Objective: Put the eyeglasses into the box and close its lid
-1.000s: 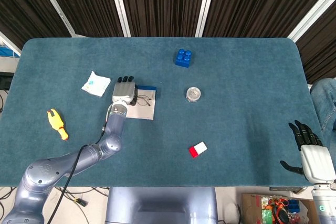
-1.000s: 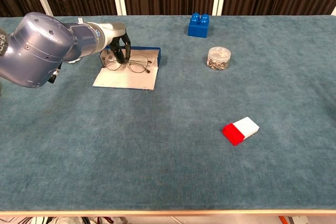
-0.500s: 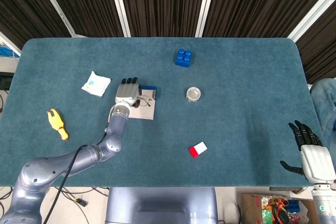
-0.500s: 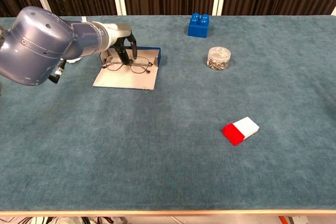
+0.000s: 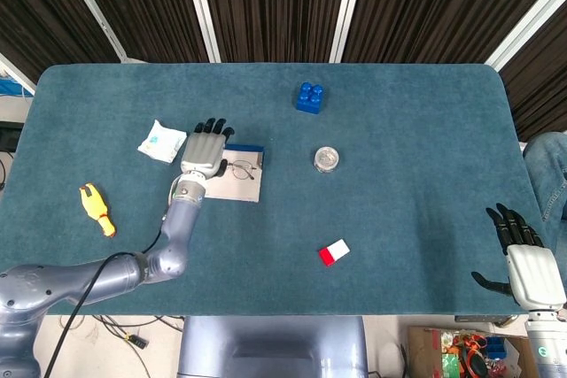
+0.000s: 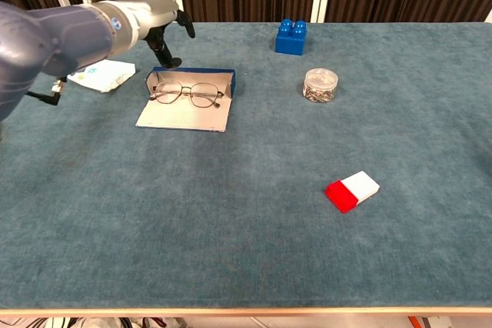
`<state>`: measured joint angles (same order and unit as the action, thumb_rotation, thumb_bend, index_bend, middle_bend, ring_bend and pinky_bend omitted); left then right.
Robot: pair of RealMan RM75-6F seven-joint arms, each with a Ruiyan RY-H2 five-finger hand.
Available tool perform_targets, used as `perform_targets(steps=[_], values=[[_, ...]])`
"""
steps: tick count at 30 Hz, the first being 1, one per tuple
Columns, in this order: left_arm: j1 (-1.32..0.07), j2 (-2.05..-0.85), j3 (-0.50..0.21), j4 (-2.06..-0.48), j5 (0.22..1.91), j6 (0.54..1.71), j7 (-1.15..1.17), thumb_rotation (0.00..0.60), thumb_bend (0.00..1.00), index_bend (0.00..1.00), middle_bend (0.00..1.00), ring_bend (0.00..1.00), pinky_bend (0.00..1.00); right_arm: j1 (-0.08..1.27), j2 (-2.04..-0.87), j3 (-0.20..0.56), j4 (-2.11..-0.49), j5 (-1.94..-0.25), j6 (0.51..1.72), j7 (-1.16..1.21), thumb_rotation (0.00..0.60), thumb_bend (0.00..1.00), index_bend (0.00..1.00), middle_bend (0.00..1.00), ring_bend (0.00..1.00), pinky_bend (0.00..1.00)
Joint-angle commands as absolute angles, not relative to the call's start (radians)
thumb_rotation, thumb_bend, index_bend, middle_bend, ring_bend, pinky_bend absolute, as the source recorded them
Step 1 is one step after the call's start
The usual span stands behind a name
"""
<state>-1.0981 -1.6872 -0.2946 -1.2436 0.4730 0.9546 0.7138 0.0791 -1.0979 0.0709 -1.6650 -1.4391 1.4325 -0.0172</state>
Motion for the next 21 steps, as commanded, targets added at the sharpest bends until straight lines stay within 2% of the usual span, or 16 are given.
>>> perform_targets(steps=[1,4,7,10,21], values=[[-1.038,-1.628,-0.261,-1.349,0.497,0.941,0.659,0.600,0.42,0.10,0.23,0.28,0.60,0.079,-1.098,0.072,-1.668,-1.433,1.431,-0.018,0.600,0.00,0.00,0.00,0.00,0.17],[-1.005,-1.581,-0.258,-1.425,0.466,0.874,0.604,0.600,0.42,0.02,0.36,0.42,0.69,0.080,-1.096,0.071,-1.670,-1.432,1.426,-0.020,0.600,0.00,0.00,0.00,0.00,0.17],[-0.990,-1.540,-0.249,-1.472,0.444,0.814,0.571,0.600,0.42,0.00,0.50,0.52,0.73,0.082,-1.092,0.067,-1.671,-1.437,1.419,-0.016,0.600,0.00,0.00,0.00,0.00,0.17],[-0.985,-1.534,-0.240,-1.481,0.462,0.803,0.553,0.600,0.43,0.00,0.59,0.59,0.75,0.082,-1.091,0.068,-1.671,-1.438,1.421,-0.015,0.600,0.00,0.00,0.00,0.00,0.17],[-0.990,-1.551,-0.204,-1.465,0.458,0.754,0.502,0.600,0.43,0.00,0.62,0.61,0.76,0.082,-1.088,0.070,-1.672,-1.432,1.417,-0.009,0.600,0.00,0.00,0.00,0.00,0.17]])
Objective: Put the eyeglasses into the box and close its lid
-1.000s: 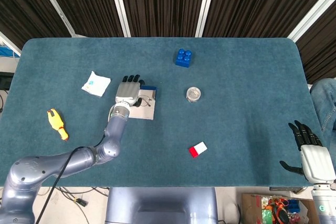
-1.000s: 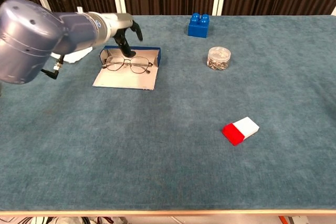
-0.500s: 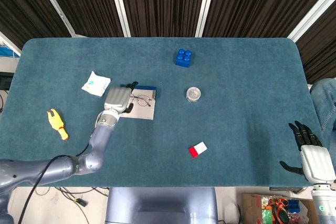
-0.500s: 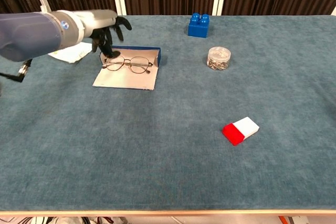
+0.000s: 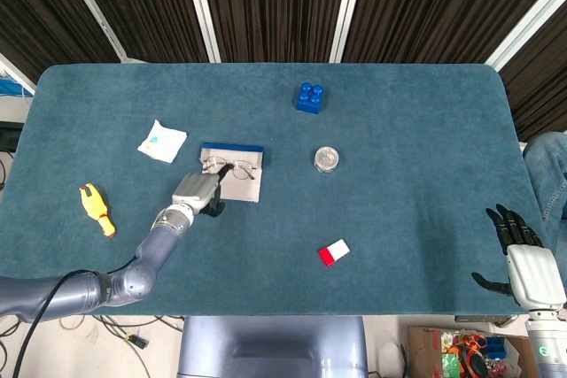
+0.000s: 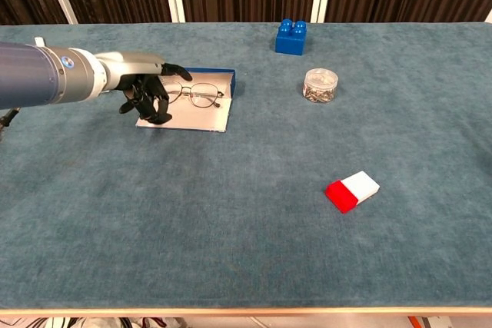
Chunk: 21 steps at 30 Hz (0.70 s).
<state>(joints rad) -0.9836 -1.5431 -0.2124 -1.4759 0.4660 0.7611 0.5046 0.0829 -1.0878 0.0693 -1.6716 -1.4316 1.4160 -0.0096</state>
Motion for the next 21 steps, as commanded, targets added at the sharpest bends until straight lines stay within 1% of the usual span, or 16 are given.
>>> perform_targets(steps=[1,16,21], values=[[-0.992,-1.556,-0.202,-1.458,0.454,0.754,0.501,0.600,0.43,0.00,0.62,0.61,0.76,0.082,-1.087,0.070,-1.672,-1.431,1.418,-0.008,0.600,0.00,0.00,0.00,0.00,0.17],[-1.007,-1.610,-0.172,-1.396,0.447,0.809,0.500,0.600,0.43,0.00,0.63,0.61,0.77,0.082,-1.089,0.073,-1.674,-1.422,1.416,-0.009,0.600,0.00,0.00,0.00,0.00,0.17],[-1.013,-1.621,-0.166,-1.373,0.418,0.799,0.505,0.600,0.43,0.00,0.63,0.61,0.77,0.082,-1.089,0.073,-1.676,-1.418,1.413,-0.011,0.600,0.00,0.00,0.00,0.00,0.17]])
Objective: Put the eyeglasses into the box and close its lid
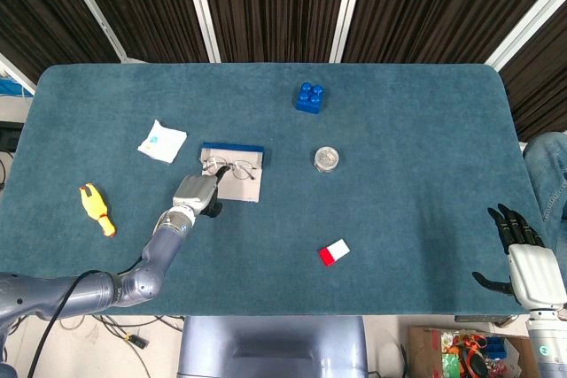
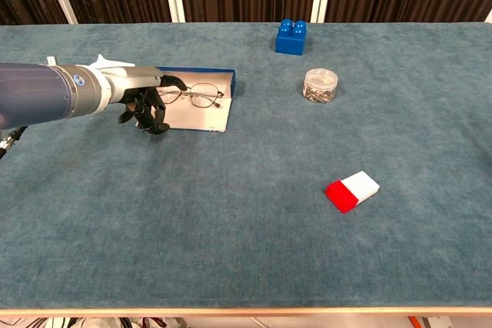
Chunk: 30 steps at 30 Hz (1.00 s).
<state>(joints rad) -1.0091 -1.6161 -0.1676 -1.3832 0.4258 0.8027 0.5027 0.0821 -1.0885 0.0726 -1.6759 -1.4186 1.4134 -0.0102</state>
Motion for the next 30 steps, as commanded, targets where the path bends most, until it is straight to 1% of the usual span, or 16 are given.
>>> perform_targets(steps=[1,26,30], values=[[-1.014,-1.623,-0.165,-1.369,0.418,0.799,0.507,0.600,0.43,0.00,0.63,0.61,0.77,0.082,-1.089,0.073,-1.676,-1.418,1.413,-0.012,0.600,0.00,0.00,0.00,0.00,0.17],[-1.049,-1.671,-0.166,-1.302,0.380,0.785,0.526,0.600,0.43,0.00,0.63,0.61,0.77,0.082,-1.086,0.075,-1.683,-1.403,1.405,-0.004,0.600,0.00,0.00,0.00,0.00,0.17],[-1.052,-1.683,-0.167,-1.287,0.384,0.798,0.530,0.600,0.43,0.00,0.63,0.61,0.77,0.082,-1.085,0.077,-1.683,-1.404,1.408,-0.003,0.600,0.00,0.00,0.00,0.00,0.17]])
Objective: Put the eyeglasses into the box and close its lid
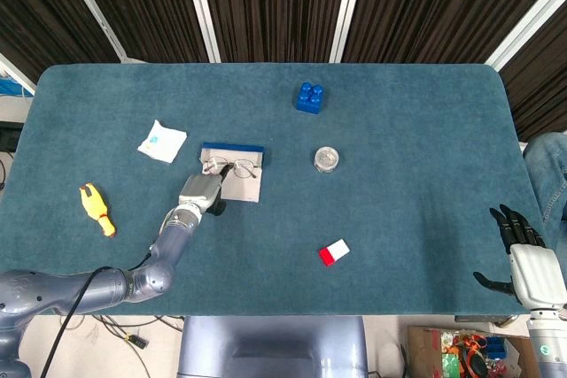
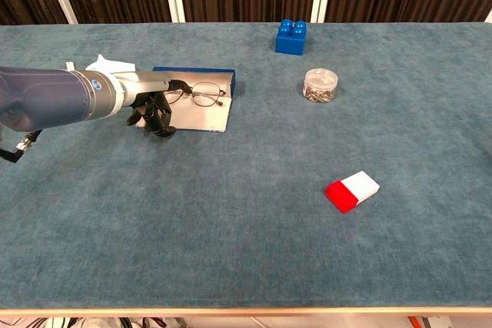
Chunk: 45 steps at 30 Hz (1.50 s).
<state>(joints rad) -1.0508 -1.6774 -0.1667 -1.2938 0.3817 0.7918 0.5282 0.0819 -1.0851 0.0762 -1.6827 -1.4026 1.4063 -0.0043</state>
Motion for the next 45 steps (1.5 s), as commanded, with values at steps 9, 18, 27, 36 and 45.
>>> perform_targets(steps=[9,18,27,36,45], values=[[-1.057,-1.709,-0.176,-1.243,0.378,0.815,0.538,0.600,0.43,0.00,0.64,0.61,0.77,0.081,-1.085,0.075,-1.683,-1.404,1.406,-0.003,0.600,0.00,0.00,0.00,0.00,0.17],[-1.074,-1.739,-0.184,-1.194,0.353,0.802,0.565,0.600,0.43,0.00,0.64,0.61,0.77,0.081,-1.084,0.076,-1.686,-1.398,1.404,-0.009,0.600,0.00,0.00,0.00,0.00,0.17],[-1.092,-1.767,-0.194,-1.154,0.350,0.808,0.595,0.600,0.43,0.00,0.64,0.61,0.77,0.078,-1.081,0.074,-1.691,-1.395,1.403,-0.008,0.600,0.00,0.00,0.00,0.00,0.17],[-1.112,-1.791,-0.212,-1.120,0.330,0.803,0.624,0.600,0.43,0.00,0.64,0.61,0.77,0.077,-1.080,0.074,-1.694,-1.392,1.404,-0.008,0.600,0.00,0.00,0.00,0.00,0.17],[-1.125,-1.803,-0.228,-1.092,0.318,0.811,0.649,0.600,0.43,0.00,0.65,0.61,0.77,0.076,-1.080,0.075,-1.696,-1.389,1.403,-0.008,0.600,0.00,0.00,0.00,0.00,0.17]])
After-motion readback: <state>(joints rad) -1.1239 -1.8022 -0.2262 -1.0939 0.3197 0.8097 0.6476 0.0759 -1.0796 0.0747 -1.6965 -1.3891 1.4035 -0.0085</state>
